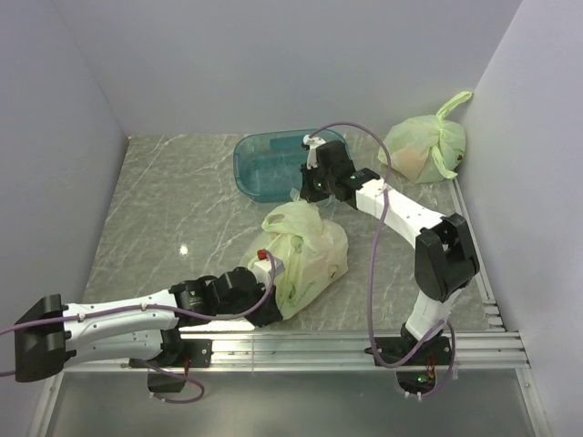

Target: Untie the knot of the plastic bag and take out the fruit

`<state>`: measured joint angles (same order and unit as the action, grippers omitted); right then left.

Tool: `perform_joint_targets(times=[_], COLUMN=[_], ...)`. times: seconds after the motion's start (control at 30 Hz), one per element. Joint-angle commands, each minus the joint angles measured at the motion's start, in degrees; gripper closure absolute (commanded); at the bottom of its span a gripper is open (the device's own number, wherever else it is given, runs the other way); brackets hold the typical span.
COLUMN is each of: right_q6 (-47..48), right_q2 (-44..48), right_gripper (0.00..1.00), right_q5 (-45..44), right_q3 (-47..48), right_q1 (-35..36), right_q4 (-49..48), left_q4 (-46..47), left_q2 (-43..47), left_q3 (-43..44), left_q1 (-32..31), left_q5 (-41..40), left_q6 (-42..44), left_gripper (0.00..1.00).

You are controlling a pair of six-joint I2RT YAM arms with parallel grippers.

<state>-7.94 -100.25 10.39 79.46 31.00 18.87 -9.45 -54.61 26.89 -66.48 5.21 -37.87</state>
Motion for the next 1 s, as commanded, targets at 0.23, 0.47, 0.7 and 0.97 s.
perform_joint_targets(times=[0.23,0.47,0.7,0.97], right_q6=[-0.8,-0.1,0.5,-2.0], right_q2=[12.6,23.6,26.4,29.1], right_gripper=[0.30,0.21,0.22,0.33], right_q5=[-5.4,-12.6,-15.0,-14.3], right_q3=[-4.6,-7.1,-10.8,-20.5], right_q1=[5.5,10.8,13.6,14.6], right_q4=[-3.1,0.9,2.8,-1.0], left_q4=[-4.3,-5.6,-7.2,-5.9], left_q2=[1.2,3.8,7.1,6.4], left_q3=[5.2,10.4,10.5,10.2], left_q1=[-2.9,-3.0,-3.0,-2.9], left_q5=[-5.0,-11.9,-18.7,-27.4], left_q6=[-3.6,-4.3,-7.9,-11.0], left_gripper=[0.44,0.19,0.19,0.23])
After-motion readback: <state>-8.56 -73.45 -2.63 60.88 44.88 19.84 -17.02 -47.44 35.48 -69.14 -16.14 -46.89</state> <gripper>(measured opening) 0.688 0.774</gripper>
